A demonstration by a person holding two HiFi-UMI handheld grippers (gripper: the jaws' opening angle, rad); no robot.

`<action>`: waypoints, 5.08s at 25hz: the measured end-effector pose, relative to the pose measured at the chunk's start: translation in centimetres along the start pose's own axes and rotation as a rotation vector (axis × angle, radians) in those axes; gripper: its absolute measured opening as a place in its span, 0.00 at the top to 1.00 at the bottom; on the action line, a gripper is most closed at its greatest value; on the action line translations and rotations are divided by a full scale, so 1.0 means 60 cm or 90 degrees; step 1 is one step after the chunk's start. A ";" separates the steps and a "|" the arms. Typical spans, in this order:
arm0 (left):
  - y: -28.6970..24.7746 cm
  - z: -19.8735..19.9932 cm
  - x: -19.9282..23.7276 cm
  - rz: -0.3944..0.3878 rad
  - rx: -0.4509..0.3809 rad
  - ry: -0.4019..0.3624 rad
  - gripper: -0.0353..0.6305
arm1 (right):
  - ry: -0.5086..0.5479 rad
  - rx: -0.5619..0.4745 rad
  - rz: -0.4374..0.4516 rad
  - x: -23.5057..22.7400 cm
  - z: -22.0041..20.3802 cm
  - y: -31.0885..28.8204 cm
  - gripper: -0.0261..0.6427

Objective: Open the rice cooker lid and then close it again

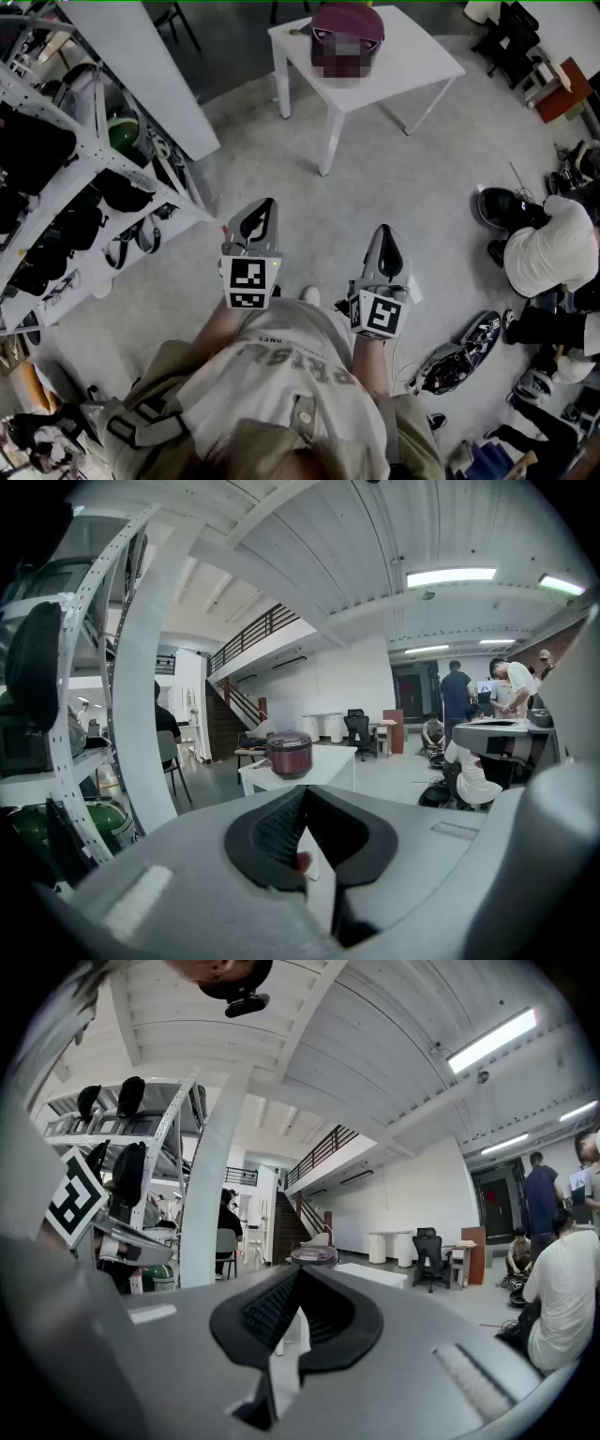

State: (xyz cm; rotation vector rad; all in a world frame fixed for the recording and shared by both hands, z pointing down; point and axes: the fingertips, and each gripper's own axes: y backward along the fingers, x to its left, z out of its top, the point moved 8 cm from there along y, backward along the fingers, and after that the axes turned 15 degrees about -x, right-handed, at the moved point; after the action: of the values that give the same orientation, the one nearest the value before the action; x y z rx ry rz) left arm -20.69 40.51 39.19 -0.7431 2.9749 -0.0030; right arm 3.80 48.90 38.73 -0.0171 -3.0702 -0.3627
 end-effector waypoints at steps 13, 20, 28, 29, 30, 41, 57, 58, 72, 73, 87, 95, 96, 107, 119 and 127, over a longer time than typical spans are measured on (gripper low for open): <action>-0.006 -0.002 -0.003 -0.006 0.009 0.001 0.93 | 0.008 0.004 0.006 0.001 0.002 -0.003 0.96; -0.011 0.000 -0.008 0.001 0.016 -0.009 0.93 | -0.021 -0.016 0.002 -0.021 0.002 -0.004 0.96; -0.030 0.009 -0.005 -0.016 0.021 -0.010 0.48 | -0.059 -0.029 0.026 -0.031 0.004 -0.017 0.63; -0.032 0.010 -0.006 -0.014 0.021 -0.011 0.48 | -0.060 -0.030 0.026 -0.034 0.004 -0.019 0.62; -0.034 0.011 -0.007 -0.012 0.020 -0.012 0.48 | -0.061 -0.031 0.028 -0.037 0.004 -0.020 0.62; -0.065 0.028 -0.042 0.007 0.023 -0.031 0.48 | -0.073 -0.030 0.072 -0.094 0.007 -0.055 0.62; -0.241 -0.017 0.028 -0.040 0.070 -0.034 0.48 | -0.073 0.011 0.028 -0.113 -0.069 -0.212 0.61; -0.259 -0.018 0.036 -0.048 0.070 -0.034 0.48 | -0.071 0.011 0.023 -0.111 -0.073 -0.226 0.61; -0.446 -0.030 0.093 -0.120 0.063 -0.049 0.48 | -0.065 0.016 -0.004 -0.121 -0.116 -0.382 0.58; -0.454 -0.031 0.095 -0.118 0.066 -0.050 0.48 | -0.066 0.018 -0.003 -0.124 -0.119 -0.390 0.57; -0.609 -0.042 0.087 -0.072 0.087 -0.049 0.48 | -0.069 0.039 0.061 -0.205 -0.173 -0.555 0.56; -0.685 -0.038 0.065 -0.033 0.093 -0.052 0.48 | -0.078 0.033 0.120 -0.254 -0.196 -0.646 0.55; -0.692 -0.038 0.063 -0.031 0.095 -0.053 0.48 | -0.079 0.034 0.126 -0.258 -0.200 -0.655 0.55; -0.748 -0.059 0.077 -0.034 0.128 -0.062 0.47 | -0.093 0.066 0.146 -0.264 -0.249 -0.734 0.53; -0.841 -0.068 0.132 -0.088 0.131 -0.086 0.46 | -0.052 0.088 0.169 -0.246 -0.278 -0.820 0.53; -0.922 -0.070 0.150 -0.283 0.175 -0.298 0.31 | 0.086 0.153 0.403 -0.182 -0.284 -0.922 0.45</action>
State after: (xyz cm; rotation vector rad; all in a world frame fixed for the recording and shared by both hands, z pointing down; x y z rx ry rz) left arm -2.95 -12.63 43.84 -1.1576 2.2640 -0.2251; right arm 14.58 -8.94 41.88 -0.8820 -2.7507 0.0405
